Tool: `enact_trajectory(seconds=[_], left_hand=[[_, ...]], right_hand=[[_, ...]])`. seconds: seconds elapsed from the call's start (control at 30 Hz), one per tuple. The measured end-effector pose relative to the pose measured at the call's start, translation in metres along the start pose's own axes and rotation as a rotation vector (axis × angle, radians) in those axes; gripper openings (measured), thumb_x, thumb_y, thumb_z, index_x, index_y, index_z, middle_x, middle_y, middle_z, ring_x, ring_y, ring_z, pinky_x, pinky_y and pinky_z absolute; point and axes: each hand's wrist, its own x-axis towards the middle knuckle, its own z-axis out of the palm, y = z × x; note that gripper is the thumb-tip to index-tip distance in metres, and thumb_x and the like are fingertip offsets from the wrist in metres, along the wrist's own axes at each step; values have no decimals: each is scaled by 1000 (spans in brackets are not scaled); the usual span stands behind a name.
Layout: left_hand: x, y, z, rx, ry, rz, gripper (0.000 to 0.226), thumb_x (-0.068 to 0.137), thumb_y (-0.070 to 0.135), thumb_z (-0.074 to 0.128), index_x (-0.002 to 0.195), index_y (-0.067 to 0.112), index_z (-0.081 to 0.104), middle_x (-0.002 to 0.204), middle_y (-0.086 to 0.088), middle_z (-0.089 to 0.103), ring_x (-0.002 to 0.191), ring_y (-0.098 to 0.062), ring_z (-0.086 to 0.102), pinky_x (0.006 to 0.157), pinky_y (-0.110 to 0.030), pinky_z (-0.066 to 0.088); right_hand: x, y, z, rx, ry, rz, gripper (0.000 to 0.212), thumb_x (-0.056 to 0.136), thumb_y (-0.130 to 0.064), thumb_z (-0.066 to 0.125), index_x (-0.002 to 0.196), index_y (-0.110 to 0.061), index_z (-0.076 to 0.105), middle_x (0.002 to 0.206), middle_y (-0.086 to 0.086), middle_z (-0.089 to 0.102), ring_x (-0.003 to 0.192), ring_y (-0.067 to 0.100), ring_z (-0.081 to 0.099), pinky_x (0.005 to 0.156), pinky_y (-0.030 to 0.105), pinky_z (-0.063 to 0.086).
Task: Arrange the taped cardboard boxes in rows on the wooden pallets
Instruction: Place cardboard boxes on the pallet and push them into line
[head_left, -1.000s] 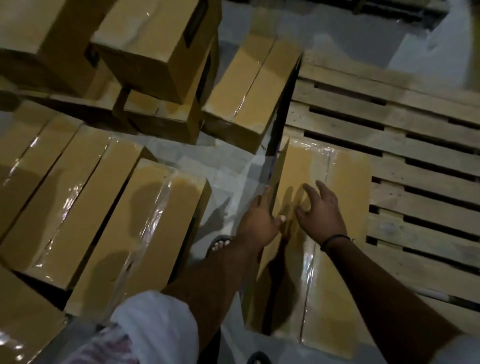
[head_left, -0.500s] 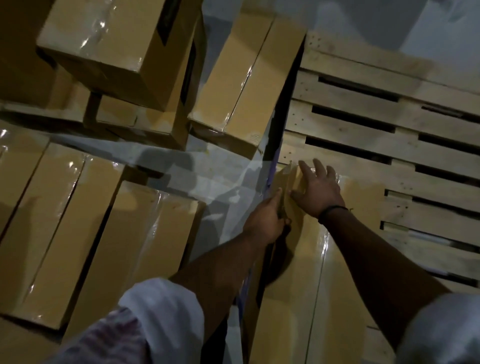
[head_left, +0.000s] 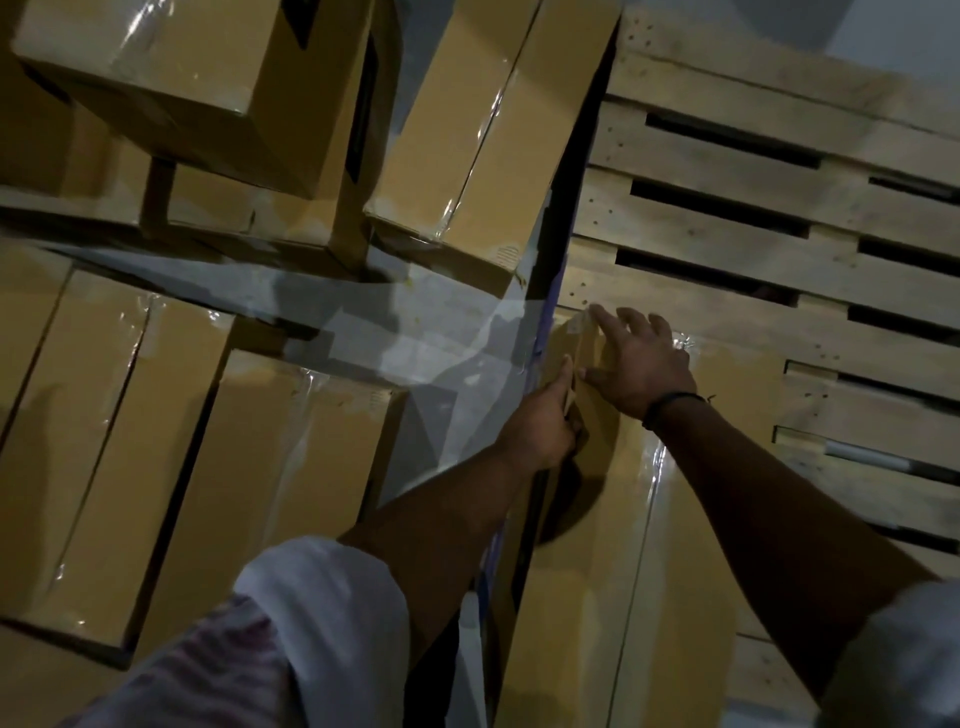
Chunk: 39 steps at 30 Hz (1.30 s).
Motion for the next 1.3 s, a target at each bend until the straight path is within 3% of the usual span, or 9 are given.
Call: enact_trajectory(seconds=[0.23, 0.43, 0.53, 0.6, 0.67, 0.87, 1.03, 1.17, 1.3], left_hand=[[5, 2, -3, 18, -14, 11, 90, 98, 7, 59, 164, 27, 2, 124, -16, 65, 101, -27, 65, 90, -43, 56], [3, -2, -1, 115, 3, 35, 86, 99, 7, 56, 165, 23, 3, 144, -18, 53, 120, -30, 60, 100, -44, 53], [-9, -4, 17, 369, 12, 78, 97, 97, 15, 62, 163, 23, -9, 171, -14, -3, 155, -39, 15, 121, -55, 30], [-26, -5, 31, 553, 10, 141, 98, 99, 23, 60, 162, 23, -14, 167, -8, -29, 154, -39, -18, 126, -56, 10], [-38, -13, 49, 654, 56, 233, 86, 104, 28, 47, 162, 18, -16, 164, -8, -36, 151, -35, -31, 127, -55, 3], [-33, -51, 89, 805, 213, 294, 80, 106, 43, 29, 159, 2, -15, 163, -19, -33, 152, -40, -26, 126, -54, 8], [-38, -48, 92, 928, 262, 245, 88, 102, 61, 19, 160, 5, -15, 164, -20, -31, 151, -42, -28, 125, -58, 4], [-54, -46, 109, 1006, 302, 257, 90, 101, 68, 11, 161, 5, -11, 166, -20, -24, 153, -40, -24, 125, -56, 7], [-63, -58, 133, 903, 371, 287, 88, 102, 66, 24, 163, 10, -4, 169, -14, -20, 155, -37, -20, 127, -54, 4]], right_hand=[[0, 1, 2, 2, 15, 3, 88, 92, -50, 66, 160, -38, 11, 168, 6, 16, 153, 36, 8, 116, 63, 24], [-15, -2, 20, 5, 41, 24, 83, 98, -52, 55, 162, -34, 5, 170, 7, -6, 155, 37, -6, 122, 62, 16], [-39, -1, 37, -5, 56, 52, 78, 100, -53, 46, 162, -30, 3, 169, 8, -14, 155, 37, -10, 123, 60, 14], [-63, 8, 57, -4, 89, 89, 78, 101, -54, 38, 162, -27, -2, 168, 10, -18, 154, 38, -13, 123, 60, 10], [-86, 20, 80, 7, 105, 135, 79, 102, -59, 28, 161, -26, -13, 166, 10, -25, 153, 38, -18, 124, 60, 4], [-90, 49, 125, -29, 138, 71, 80, 98, -68, 2, 156, -21, -28, 159, 12, -39, 147, 37, -34, 121, 59, -12], [-102, 64, 130, 2, 187, 0, 81, 101, -68, 12, 158, -22, -22, 163, 12, -33, 150, 33, -29, 123, 56, -9], [-151, 96, 153, 25, 227, 93, 81, 102, -68, 11, 160, -17, -15, 165, 13, -27, 152, 33, -26, 123, 60, -3], [-178, 131, 181, -62, 273, 38, 84, 102, -68, 17, 162, -14, -5, 167, 16, -19, 154, 35, -19, 123, 62, 1]])
